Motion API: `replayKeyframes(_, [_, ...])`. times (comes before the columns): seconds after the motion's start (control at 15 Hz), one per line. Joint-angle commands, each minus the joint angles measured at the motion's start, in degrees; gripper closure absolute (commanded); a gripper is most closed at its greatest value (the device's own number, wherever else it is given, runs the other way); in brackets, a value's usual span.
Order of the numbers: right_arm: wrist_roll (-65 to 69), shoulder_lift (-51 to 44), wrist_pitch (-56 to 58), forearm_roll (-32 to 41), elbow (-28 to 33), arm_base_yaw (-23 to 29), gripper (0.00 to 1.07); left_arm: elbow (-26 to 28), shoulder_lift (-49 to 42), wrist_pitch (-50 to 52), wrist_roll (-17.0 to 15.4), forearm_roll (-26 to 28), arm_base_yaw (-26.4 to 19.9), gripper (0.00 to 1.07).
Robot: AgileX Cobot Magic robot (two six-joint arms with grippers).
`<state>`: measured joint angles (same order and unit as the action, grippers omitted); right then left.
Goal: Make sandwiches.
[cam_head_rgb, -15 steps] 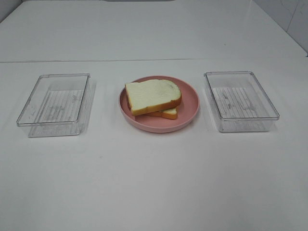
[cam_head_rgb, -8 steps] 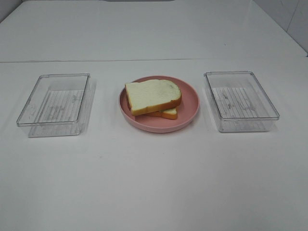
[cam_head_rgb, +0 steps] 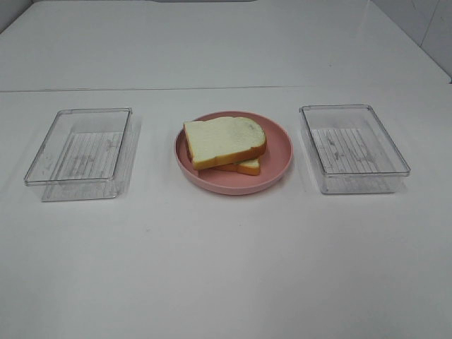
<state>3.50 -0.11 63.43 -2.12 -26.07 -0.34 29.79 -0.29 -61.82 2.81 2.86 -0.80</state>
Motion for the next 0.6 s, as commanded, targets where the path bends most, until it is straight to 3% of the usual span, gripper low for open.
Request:
replayKeyframes(0.07, [-0.6, -2.0, -0.5, 0.3, 0.3, -0.3, 0.17, -0.1, -0.6, 0.2, -0.3, 0.3, 0.0, 0.12])
replayKeyframes(0.6, [-0.6, -1.9, -0.5, 0.3, 0.3, -0.3, 0.18, -0.1, -0.6, 0.2, -0.3, 0.3, 0.0, 0.12])
